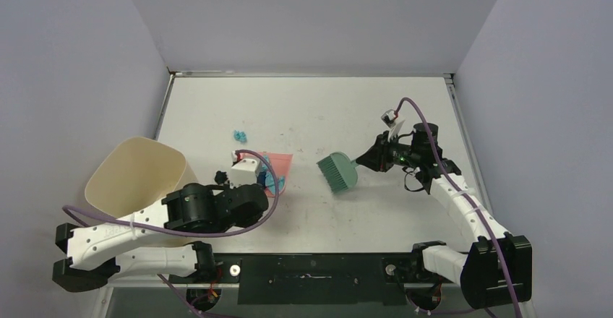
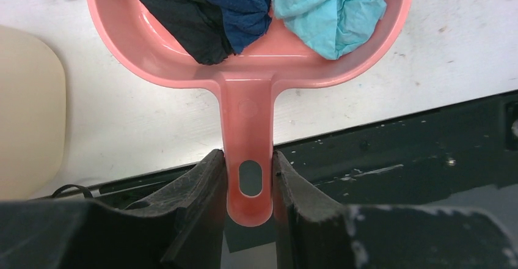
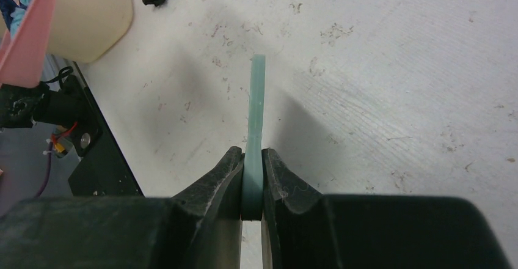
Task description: Sweep away the paper scraps from the table
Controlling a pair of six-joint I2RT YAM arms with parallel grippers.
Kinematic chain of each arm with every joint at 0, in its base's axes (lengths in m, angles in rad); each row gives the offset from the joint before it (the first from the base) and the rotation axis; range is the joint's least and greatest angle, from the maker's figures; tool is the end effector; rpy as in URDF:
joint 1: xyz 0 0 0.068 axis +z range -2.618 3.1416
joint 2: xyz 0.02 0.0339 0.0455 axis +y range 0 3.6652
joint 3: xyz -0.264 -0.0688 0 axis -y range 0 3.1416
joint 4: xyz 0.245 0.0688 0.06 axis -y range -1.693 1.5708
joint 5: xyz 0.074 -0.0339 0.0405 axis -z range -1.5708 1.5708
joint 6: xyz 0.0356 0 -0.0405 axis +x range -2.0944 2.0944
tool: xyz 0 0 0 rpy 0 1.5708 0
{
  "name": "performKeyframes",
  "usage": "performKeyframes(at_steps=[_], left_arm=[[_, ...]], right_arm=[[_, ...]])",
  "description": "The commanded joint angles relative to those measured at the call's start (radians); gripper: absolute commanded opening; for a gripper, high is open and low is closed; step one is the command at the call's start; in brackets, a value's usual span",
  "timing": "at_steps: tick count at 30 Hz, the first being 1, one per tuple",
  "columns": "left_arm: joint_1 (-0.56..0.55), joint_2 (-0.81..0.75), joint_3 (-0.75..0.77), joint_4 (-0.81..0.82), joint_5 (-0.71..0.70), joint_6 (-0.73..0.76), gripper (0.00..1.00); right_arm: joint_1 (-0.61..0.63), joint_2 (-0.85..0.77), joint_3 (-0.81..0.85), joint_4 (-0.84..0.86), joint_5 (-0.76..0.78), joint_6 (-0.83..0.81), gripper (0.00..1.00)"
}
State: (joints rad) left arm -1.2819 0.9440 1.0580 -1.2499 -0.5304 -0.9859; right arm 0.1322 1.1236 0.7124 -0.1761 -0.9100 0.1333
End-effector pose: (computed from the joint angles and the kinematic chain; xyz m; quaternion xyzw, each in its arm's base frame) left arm 0.0588 -0.1347 0.3198 0.0830 0.9404 -0.0803 0.3200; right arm 0.2284 0.0587 0.2555 -0.2071 0.7919 0.4401 0.3691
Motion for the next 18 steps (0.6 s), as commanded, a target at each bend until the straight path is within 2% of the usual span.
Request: performKeyframes(at_steps=[1, 9, 18], left_arm=[[-0.004, -0.043, 0.116, -0.084, -0.002, -0.054, 0.00], [-0.004, -0.105, 0.236, -0.151, -0.060, -0.094, 0.00], [-0.004, -0.182, 0.275, -0.162, -0.246, -0.186, 0.00]], right_arm=[[-0.002, -0.030, -0.013, 0.104, -0.072, -0.001, 0.05], [-0.001, -0.021, -0.028, 0.118, -0.087, -0.008, 0.05], [-0.002, -0.015, -0.024, 0.122, -0.095, -0.014, 0.05]])
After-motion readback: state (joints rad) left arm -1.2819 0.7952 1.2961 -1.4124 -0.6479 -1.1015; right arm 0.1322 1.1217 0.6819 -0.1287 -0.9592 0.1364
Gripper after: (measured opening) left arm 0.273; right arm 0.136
